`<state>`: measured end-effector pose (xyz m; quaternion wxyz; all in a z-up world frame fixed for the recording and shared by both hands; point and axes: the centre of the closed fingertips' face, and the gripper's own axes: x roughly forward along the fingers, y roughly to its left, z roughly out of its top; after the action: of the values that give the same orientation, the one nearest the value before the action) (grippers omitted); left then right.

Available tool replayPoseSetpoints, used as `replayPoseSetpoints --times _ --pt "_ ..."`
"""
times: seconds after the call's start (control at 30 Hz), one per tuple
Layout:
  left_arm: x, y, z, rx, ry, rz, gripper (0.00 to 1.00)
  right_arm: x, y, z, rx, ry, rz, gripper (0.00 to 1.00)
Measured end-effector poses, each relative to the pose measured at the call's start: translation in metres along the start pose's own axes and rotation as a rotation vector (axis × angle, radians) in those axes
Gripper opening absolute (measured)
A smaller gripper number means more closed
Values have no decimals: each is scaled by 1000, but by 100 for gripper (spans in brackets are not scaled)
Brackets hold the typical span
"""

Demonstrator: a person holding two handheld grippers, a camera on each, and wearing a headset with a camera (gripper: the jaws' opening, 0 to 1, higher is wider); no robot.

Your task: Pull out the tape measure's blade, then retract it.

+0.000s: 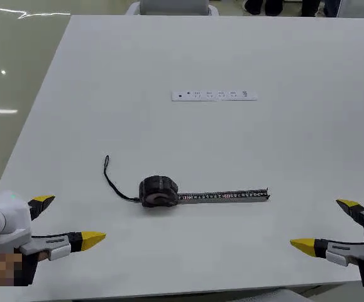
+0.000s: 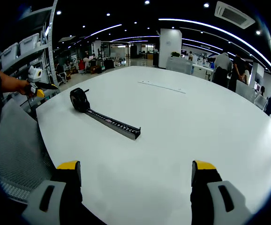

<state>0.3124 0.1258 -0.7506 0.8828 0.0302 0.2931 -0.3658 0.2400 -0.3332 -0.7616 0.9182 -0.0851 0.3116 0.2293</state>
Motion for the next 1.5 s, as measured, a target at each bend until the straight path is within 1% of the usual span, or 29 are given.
replayPoseSetpoints --times 0.13,0.23,0.33,0.4,0.47,0.57,0.63,0.8,0.93,1.0,1.1,1.2,1.27,1.4,1.5 --pt "4 -4 -3 3 7 -12 99 -1 -1 3 -20 -2 -3 100" --pt "6 -5 -5 4 21 -15 99 -3 -2 1 -20 9 -7 100" --pt "6 -7 -6 13 25 -26 99 -4 -5 -1 -30 17 -12 100" --pt "6 -6 -8 17 34 -28 99 -5 -7 -2 -21 16 -19 100" --pt "6 -3 -7 14 33 -24 99 -5 -8 -2 -14 16 -21 100" --pt "5 -2 -5 13 24 -23 99 -4 -4 -3 -18 21 -15 100" --pt "5 -2 -6 18 29 -25 99 -3 -2 -3 -22 26 -10 100" --pt "1 1 -5 18 29 -20 99 -1 -3 1 -17 17 -9 100" --pt "0 4 -6 22 32 -19 99 0 -1 1 -27 25 9 100" --pt "-1 4 -6 20 31 -21 99 -1 -1 1 -44 27 12 100" --pt "-1 4 -4 17 25 -19 99 -2 -3 3 -44 24 12 100" --pt "1 2 0 4 12 -10 98 -2 -6 3 -37 18 7 99" --pt "3 -2 1 0 7 -13 98 -1 -7 2 -43 18 6 99" --pt "6 -8 0 8 14 -21 98 0 -7 3 -52 17 14 99" --pt "8 -10 1 4 20 -16 99 0 -10 3 -53 16 16 98"
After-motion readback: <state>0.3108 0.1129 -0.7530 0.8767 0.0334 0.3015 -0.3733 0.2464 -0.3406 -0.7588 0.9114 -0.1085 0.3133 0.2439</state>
